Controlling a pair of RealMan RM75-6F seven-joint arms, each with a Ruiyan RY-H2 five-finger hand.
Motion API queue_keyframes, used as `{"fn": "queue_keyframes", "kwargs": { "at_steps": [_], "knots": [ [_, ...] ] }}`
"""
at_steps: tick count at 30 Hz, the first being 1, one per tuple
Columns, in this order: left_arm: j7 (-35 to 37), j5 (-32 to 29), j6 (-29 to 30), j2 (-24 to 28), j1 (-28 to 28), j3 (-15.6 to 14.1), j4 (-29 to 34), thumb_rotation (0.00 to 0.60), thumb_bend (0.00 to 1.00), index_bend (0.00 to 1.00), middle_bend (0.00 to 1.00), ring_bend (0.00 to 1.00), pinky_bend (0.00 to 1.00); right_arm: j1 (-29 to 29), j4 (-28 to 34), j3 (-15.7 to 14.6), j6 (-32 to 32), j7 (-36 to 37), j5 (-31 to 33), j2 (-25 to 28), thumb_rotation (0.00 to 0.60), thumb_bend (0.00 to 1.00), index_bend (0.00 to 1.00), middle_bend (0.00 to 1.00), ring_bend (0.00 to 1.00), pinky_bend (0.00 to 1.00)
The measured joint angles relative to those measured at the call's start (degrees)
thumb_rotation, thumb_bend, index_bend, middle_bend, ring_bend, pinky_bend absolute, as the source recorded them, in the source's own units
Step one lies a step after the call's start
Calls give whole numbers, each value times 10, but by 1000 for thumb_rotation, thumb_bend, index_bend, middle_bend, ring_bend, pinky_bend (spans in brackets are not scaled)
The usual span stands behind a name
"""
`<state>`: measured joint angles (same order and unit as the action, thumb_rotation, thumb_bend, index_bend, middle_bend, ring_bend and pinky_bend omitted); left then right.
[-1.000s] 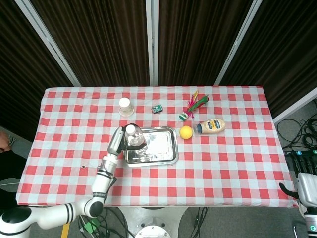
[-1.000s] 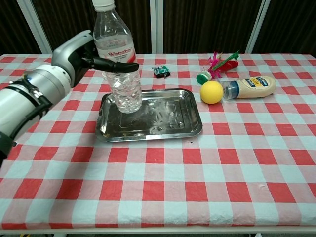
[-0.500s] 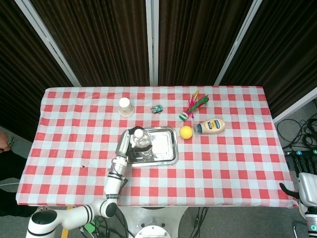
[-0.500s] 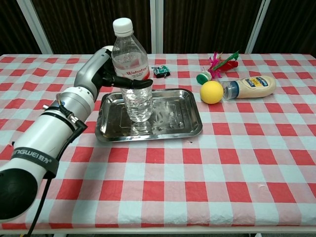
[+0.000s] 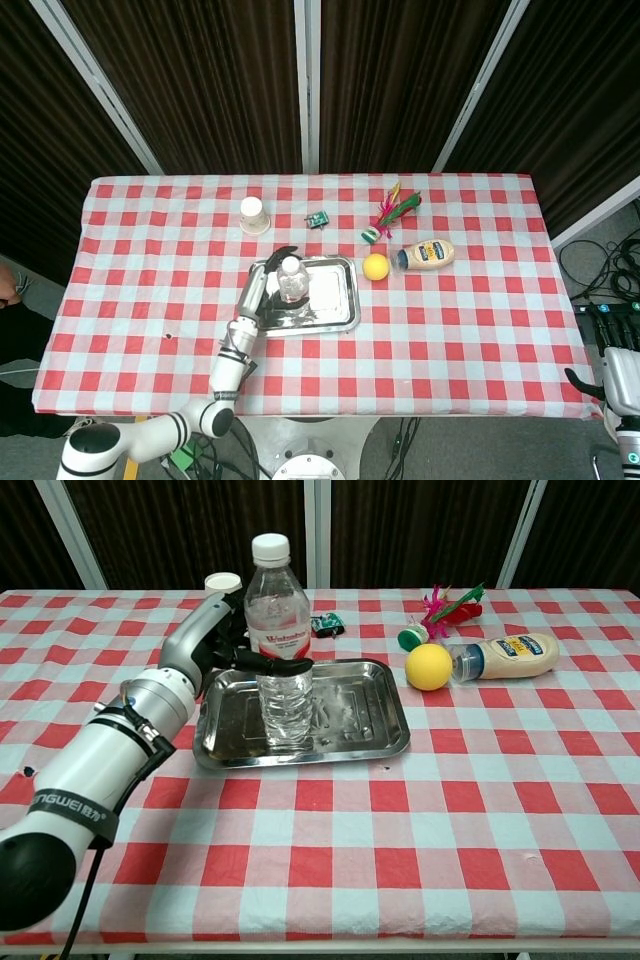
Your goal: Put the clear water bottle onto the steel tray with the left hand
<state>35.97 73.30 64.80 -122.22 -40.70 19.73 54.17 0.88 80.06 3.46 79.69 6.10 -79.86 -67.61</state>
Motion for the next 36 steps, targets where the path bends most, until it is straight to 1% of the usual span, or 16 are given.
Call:
{"fn": "queue_keyframes", "kwargs": {
  "at_steps": [5,8,11,14,17,20,22,23,25,26,28,29,31,33,35,36],
  "knots": [
    [-4,2,5,8,-5,14,19,600,0,151,235,198,275,0,-1,0,-1,1,1,0,600,138,7,74,0,0],
    [-11,2,9,20,-7,24,46,600,0,150,235,198,266,0,0,1,-2,1,3,1,600,139,7,74,0,0],
    [-23,-1,13,43,-7,40,92,600,0,150,235,197,260,1,1,1,-3,2,4,1,600,138,7,74,0,0],
    [-42,-15,12,77,-3,62,157,600,0,150,235,196,253,1,1,1,-3,0,4,1,600,139,7,74,0,0],
    [-72,-43,10,121,4,88,238,600,0,150,235,196,253,1,1,1,-2,-4,3,0,600,138,7,74,0,0],
    [-107,-77,8,170,13,117,324,600,0,150,235,196,253,1,0,1,0,-9,2,-1,600,139,7,74,0,0],
    [-136,-106,7,214,20,143,387,600,0,150,235,195,253,0,0,1,1,-11,2,-2,600,139,7,74,0,0],
    [-143,-112,7,226,22,149,401,600,0,150,235,195,253,0,0,1,2,-11,2,-2,600,138,7,74,0,0],
    [-165,-128,8,266,31,165,433,600,1,150,238,196,254,-1,0,1,3,-10,2,-2,600,139,7,74,0,0],
    [-175,-132,9,282,36,168,439,600,25,153,245,196,255,-1,0,1,4,-10,1,-2,600,138,7,74,0,0],
    [-201,-137,10,318,51,168,441,600,114,161,257,196,255,-1,-1,0,5,-9,0,-3,600,138,7,74,0,0],
    [-211,-138,10,332,59,165,438,600,193,170,263,196,256,-1,-1,0,4,-9,-1,-2,600,138,7,74,0,0],
    [-222,-135,5,363,77,147,425,600,271,189,264,196,266,-1,-1,0,3,-9,0,-2,600,138,7,74,0,0],
    [-224,-122,-2,390,94,120,405,600,305,205,265,196,282,-1,-1,0,3,-9,1,-2,600,139,7,74,0,0],
    [-227,-96,-4,406,104,94,385,600,303,210,264,196,288,-1,-1,0,2,-10,1,-3,600,138,7,74,0,0],
    [-230,-72,-5,414,111,75,369,600,299,213,264,196,286,-1,-2,0,2,-10,2,-3,600,138,7,74,0,0]
  ]
}}
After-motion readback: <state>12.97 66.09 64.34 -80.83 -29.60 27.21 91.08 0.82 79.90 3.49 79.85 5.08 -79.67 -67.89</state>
